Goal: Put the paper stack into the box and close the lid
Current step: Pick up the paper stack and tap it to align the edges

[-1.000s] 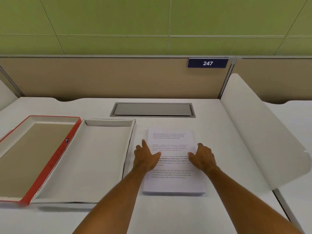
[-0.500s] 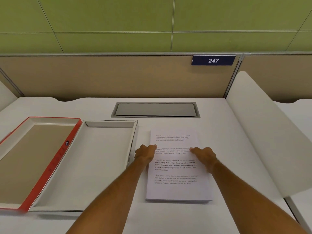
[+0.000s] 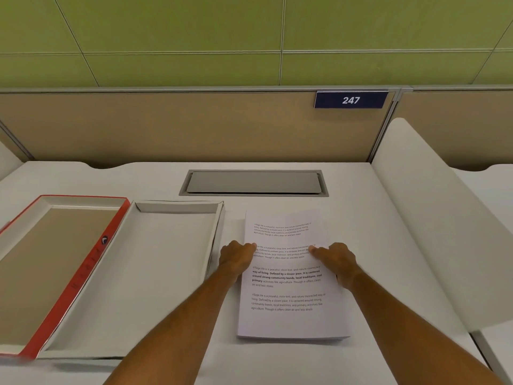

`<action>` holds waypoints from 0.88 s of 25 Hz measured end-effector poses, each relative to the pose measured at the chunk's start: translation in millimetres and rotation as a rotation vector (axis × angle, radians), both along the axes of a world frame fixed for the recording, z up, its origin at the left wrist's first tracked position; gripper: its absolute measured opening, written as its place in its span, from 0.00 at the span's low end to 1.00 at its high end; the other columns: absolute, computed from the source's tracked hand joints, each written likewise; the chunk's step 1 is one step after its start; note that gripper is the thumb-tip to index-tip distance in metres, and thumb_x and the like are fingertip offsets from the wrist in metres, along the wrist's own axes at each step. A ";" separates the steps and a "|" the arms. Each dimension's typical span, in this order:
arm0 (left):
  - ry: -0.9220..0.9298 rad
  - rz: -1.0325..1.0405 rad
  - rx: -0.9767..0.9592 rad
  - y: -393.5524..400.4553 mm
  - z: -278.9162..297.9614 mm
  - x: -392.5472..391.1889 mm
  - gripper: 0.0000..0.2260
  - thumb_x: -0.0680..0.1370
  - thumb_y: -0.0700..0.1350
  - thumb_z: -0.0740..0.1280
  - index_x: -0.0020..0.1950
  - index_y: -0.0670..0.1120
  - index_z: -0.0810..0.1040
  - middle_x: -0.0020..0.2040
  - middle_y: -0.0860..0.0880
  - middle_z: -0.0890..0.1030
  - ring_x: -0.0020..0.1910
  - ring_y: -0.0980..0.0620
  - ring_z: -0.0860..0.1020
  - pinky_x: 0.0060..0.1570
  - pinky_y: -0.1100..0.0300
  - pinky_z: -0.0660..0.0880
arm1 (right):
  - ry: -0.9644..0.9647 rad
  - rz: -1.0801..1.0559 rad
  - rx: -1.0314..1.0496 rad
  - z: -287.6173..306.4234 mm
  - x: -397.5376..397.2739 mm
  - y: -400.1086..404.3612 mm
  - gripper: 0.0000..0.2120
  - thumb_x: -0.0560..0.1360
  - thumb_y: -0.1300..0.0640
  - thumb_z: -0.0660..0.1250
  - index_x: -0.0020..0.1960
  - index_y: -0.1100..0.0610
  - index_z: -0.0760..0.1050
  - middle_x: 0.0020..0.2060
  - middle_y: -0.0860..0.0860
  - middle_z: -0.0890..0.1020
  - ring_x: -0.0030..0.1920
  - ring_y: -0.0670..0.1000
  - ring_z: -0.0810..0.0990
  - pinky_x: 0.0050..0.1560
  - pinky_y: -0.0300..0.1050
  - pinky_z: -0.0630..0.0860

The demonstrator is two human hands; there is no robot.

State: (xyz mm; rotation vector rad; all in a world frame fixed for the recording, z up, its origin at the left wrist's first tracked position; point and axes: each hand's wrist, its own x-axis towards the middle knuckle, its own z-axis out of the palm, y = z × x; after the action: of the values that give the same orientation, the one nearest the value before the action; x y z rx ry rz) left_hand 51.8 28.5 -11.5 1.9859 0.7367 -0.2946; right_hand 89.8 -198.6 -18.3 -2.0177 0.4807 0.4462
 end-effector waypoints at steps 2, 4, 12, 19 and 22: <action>-0.023 0.014 -0.040 1.5 -1.2 1.0 0.10 0.80 0.49 0.62 0.51 0.42 0.72 0.46 0.45 0.80 0.46 0.45 0.80 0.49 0.52 0.79 | 0.025 0.000 0.078 -5.2 3.6 -4.6 0.19 0.65 0.45 0.74 0.45 0.59 0.77 0.45 0.57 0.85 0.45 0.61 0.85 0.47 0.60 0.83; -0.038 0.018 -0.075 4.1 -1.8 0.9 0.08 0.80 0.47 0.63 0.50 0.42 0.72 0.45 0.46 0.79 0.44 0.47 0.79 0.44 0.55 0.77 | 0.061 -0.009 0.160 -6.7 5.5 -6.5 0.19 0.66 0.48 0.75 0.49 0.61 0.78 0.46 0.59 0.86 0.44 0.62 0.86 0.47 0.62 0.83; -0.063 0.097 -0.145 13.7 -12.3 2.7 0.06 0.75 0.41 0.70 0.38 0.44 0.77 0.44 0.47 0.82 0.44 0.48 0.81 0.39 0.60 0.78 | 0.124 -0.069 0.235 -0.6 6.0 -20.0 0.05 0.73 0.66 0.63 0.47 0.65 0.75 0.38 0.59 0.82 0.35 0.57 0.79 0.35 0.45 0.75; -0.168 0.053 -0.284 18.0 13.4 4.5 0.05 0.76 0.38 0.70 0.51 0.41 0.80 0.53 0.42 0.85 0.50 0.44 0.84 0.54 0.47 0.81 | -0.009 0.018 0.272 27.6 5.8 -22.8 0.07 0.77 0.67 0.63 0.52 0.65 0.77 0.51 0.61 0.84 0.43 0.56 0.83 0.37 0.47 0.79; -0.328 0.038 -0.301 21.7 44.4 1.2 0.07 0.76 0.36 0.69 0.53 0.41 0.78 0.53 0.41 0.83 0.52 0.43 0.83 0.54 0.46 0.80 | -0.174 0.097 0.331 55.2 5.8 -30.2 0.09 0.78 0.66 0.63 0.56 0.62 0.76 0.50 0.58 0.85 0.47 0.56 0.84 0.39 0.47 0.80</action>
State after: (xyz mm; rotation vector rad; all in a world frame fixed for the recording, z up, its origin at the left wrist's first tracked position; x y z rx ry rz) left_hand 53.0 50.1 32.9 1.6780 0.4872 -0.0481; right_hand 95.6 -228.8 36.9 -1.7440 0.1876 0.3778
